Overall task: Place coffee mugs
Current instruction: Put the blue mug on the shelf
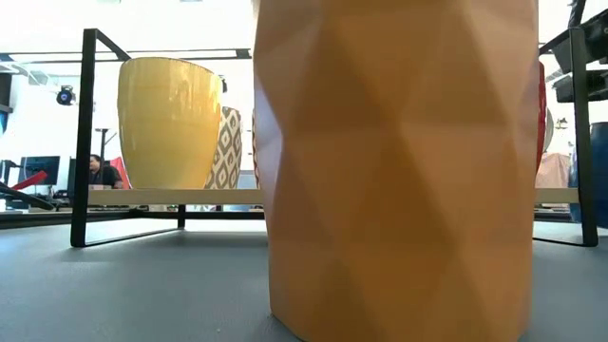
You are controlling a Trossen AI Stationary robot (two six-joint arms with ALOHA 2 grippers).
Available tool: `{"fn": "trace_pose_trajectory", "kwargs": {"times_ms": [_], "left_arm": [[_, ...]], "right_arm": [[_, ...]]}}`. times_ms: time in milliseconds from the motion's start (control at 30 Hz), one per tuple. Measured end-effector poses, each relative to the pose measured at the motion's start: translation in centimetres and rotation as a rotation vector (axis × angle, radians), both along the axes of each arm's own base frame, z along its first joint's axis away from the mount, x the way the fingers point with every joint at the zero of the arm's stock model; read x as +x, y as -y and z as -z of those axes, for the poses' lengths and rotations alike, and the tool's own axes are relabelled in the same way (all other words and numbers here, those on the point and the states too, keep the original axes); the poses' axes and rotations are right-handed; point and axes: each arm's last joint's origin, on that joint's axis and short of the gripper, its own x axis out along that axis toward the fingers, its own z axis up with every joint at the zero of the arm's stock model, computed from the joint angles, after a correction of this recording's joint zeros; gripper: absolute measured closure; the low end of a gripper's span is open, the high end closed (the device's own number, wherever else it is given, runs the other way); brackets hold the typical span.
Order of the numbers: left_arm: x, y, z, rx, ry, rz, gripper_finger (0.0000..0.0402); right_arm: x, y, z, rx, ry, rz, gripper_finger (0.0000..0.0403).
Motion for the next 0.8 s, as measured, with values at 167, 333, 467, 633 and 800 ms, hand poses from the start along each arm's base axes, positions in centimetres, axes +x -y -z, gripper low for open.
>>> {"fn": "trace_pose_trajectory", "kwargs": {"times_ms": [167, 333, 467, 633, 800], "left_arm": [[0.0, 0.0, 0.0, 0.001, 0.0, 0.0, 0.0306], [0.0, 0.0, 0.0, 0.001, 0.0, 0.0, 0.0306], [0.0, 0.0, 0.0, 0.003, -0.002, 0.002, 0.0306], [0.0, 0.0, 0.0, 0.014, -0.012, 0.013, 0.0306], [0.0, 0.0, 0.0, 0.025, -0.021, 0.025, 0.0306]], "right_arm": [[0.0, -0.2, -0.1, 0.06, -0.042, 0.168, 0.039], [0.6, -1.1, -1.6, 0.197, -0.077, 0.336, 0.0392], [1.5, -1.9, -3.4, 0.282, -0.022, 0.436, 0.0393], [2.8, -3.2, -5.0, 0.419, 0.083, 0.527, 0.0393], [3.6, -4.9, -4.9, 0.421, 0.059, 0.567, 0.0393]]}}
